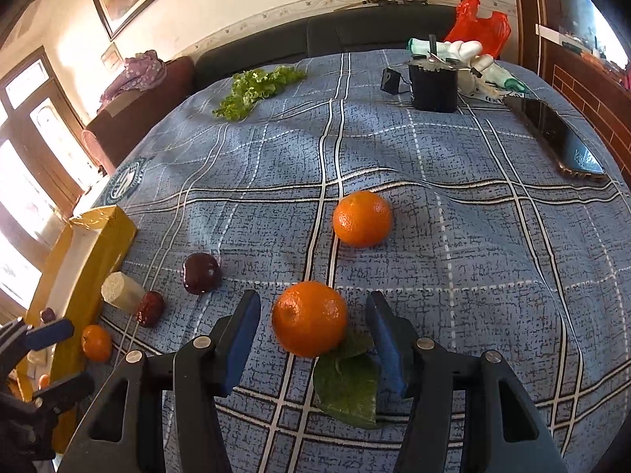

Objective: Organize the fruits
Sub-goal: 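Grasp a leafy mandarin with the right tool while the left tool grasps a round yam slice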

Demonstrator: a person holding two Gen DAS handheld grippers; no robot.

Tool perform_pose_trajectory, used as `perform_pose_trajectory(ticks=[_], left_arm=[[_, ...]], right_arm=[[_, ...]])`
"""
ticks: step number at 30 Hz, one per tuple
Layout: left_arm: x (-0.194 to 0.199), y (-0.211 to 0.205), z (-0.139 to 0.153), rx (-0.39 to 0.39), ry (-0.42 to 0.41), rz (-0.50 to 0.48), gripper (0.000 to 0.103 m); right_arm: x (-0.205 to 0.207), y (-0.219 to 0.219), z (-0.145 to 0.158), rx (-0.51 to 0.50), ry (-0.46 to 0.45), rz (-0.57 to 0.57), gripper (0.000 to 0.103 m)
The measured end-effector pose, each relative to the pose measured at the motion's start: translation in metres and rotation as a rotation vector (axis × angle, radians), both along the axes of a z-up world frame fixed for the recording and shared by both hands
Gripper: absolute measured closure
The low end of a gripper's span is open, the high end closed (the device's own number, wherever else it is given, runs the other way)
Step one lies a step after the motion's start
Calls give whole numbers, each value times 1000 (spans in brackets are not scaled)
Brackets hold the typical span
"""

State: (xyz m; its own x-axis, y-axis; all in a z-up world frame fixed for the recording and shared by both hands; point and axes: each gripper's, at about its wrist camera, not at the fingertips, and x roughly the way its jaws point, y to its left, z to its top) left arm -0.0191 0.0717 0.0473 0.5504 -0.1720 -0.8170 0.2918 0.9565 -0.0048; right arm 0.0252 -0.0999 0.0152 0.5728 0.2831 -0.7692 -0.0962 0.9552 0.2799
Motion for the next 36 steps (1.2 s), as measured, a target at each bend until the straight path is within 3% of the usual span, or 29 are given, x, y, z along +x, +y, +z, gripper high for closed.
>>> perform_pose_trajectory(ticks=[4, 8, 11, 13, 15, 19, 24, 30, 35, 36], left_arm=[[27, -9, -6, 59, 27, 28, 36], [54, -5, -22, 65, 82, 71, 37], [63, -3, -28, 41, 100, 73, 48], [65, -2, -28, 13, 109, 71, 64], [66, -1, -26, 26, 97, 87, 72], [67, 7, -26, -27, 118, 93, 72], [69, 26, -26, -124, 151, 137, 72], [71, 16, -28, -68, 163, 121, 71], [73, 3, -38, 41, 149, 124, 73], [72, 3, -36, 31, 143, 122, 74]], right_arm=[[-1, -2, 1, 12, -3, 4, 43], [-3, -5, 1, 29, -7, 1, 43], [-4, -4, 2, 30, -11, 1, 43], [-4, -3, 2, 23, -17, 3, 43], [-5, -1, 3, 15, -20, 7, 44], [-5, 2, 2, 0, -23, 13, 52], [-5, 2, 1, -1, -16, 8, 53], [-4, 3, 1, -7, -15, 17, 53], [-4, 3, 1, -6, -18, 20, 53], [-4, 3, 1, -6, -18, 20, 60]])
